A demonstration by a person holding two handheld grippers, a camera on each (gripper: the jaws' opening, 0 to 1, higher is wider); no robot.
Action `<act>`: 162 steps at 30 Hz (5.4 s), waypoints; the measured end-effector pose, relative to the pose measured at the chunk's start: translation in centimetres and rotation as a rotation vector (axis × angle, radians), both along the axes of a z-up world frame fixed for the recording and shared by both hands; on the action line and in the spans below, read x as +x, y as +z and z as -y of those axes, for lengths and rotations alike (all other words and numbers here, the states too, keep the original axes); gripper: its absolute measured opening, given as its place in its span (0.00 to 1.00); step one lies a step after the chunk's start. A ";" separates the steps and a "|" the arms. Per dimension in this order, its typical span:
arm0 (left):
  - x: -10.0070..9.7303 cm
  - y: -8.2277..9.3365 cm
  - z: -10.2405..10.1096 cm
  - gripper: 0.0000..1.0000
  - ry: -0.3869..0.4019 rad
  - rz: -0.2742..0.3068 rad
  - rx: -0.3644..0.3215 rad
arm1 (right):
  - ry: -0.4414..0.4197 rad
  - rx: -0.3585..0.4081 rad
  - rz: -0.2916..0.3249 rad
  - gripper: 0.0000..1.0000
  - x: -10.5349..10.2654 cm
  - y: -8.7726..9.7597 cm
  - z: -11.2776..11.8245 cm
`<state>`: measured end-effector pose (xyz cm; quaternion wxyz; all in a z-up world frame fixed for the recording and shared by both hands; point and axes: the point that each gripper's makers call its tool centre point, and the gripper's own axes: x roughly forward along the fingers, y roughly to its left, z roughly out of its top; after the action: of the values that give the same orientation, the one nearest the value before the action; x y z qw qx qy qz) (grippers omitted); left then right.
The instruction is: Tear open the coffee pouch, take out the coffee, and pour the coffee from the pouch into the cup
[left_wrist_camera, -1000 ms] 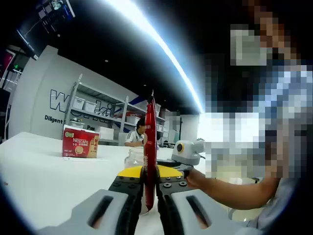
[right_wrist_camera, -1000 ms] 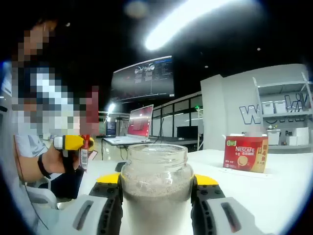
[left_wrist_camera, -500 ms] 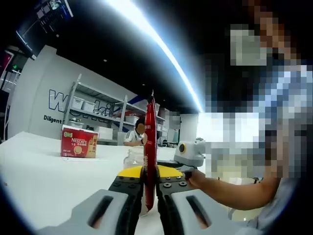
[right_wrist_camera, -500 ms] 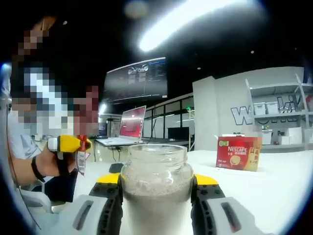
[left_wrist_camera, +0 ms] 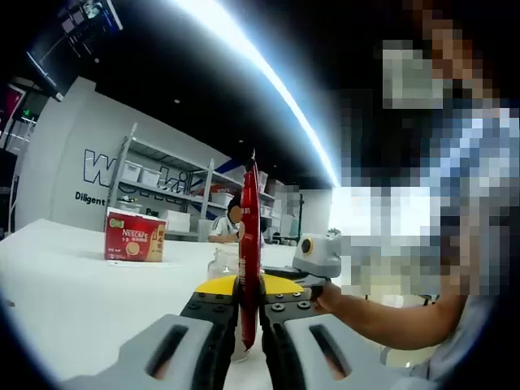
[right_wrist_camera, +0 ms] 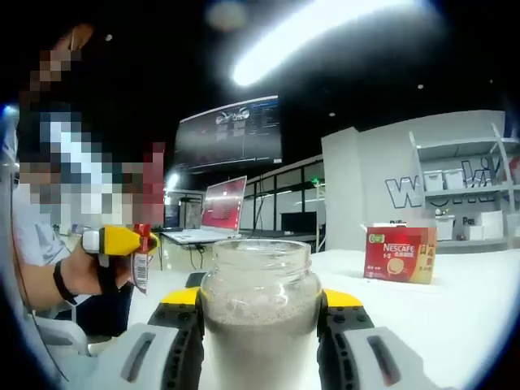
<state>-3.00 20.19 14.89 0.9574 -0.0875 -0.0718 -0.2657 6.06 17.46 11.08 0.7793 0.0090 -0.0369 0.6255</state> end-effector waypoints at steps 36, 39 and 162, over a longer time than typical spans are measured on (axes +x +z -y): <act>-0.9 -0.4 -0.8 0.12 0.021 -0.009 0.004 | 0.266 0.011 0.011 0.54 -1.3 0.0 -0.9; -0.8 -0.7 -1.1 0.12 0.028 -0.013 0.007 | 0.321 0.000 0.009 0.54 -1.2 0.0 -0.4; -7.6 -2.3 6.7 0.12 -0.240 -0.011 0.053 | 0.451 0.188 -0.173 0.33 -14.9 5.3 9.5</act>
<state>-10.57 13.52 12.58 0.9211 -0.0716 -0.0485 -0.3796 -8.86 7.97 16.41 0.6162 0.1429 -0.0251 0.7741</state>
